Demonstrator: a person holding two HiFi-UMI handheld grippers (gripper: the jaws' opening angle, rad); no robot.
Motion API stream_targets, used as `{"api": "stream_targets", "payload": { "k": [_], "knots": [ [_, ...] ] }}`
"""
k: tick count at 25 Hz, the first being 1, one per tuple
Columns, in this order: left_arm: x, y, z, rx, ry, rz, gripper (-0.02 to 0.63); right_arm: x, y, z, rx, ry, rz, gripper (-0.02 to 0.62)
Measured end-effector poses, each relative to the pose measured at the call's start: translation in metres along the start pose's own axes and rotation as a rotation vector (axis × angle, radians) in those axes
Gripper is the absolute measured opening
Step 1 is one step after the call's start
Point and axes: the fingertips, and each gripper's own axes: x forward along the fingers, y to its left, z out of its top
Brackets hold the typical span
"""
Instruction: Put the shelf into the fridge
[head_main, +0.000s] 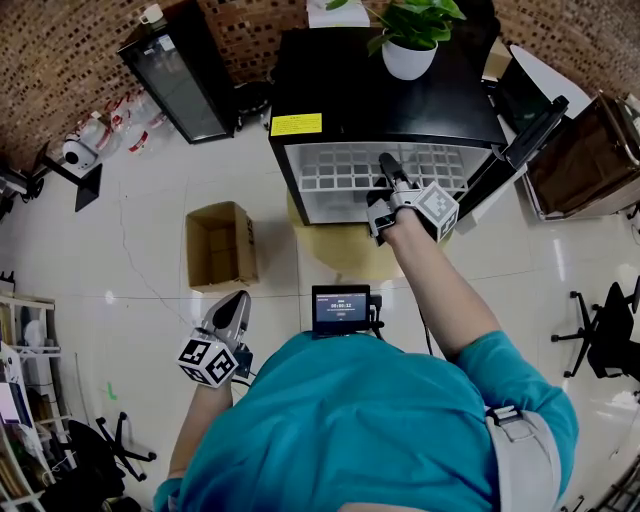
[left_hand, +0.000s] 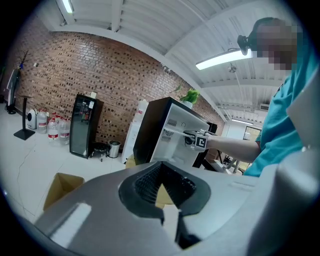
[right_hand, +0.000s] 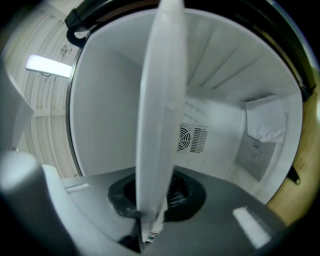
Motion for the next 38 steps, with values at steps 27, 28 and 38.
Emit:
{"api": "stream_targets", "payload": {
  "k": [27, 28, 38],
  "knots": [
    [0.003, 0.002, -0.010, 0.003, 0.020, -0.004, 0.002, 0.022, 0.009, 0.003, -0.492, 0.044, 0.033, 0.132],
    [0.003, 0.002, -0.010, 0.003, 0.020, -0.002, 0.002, 0.024, 0.008, 0.004, -0.492, 0.043, 0.033, 0.132],
    [-0.004, 0.007, -0.009, -0.001, 0.015, 0.020, 0.002, 0.054, -0.001, 0.018, -0.494, 0.043, 0.023, 0.137]
  ]
}}
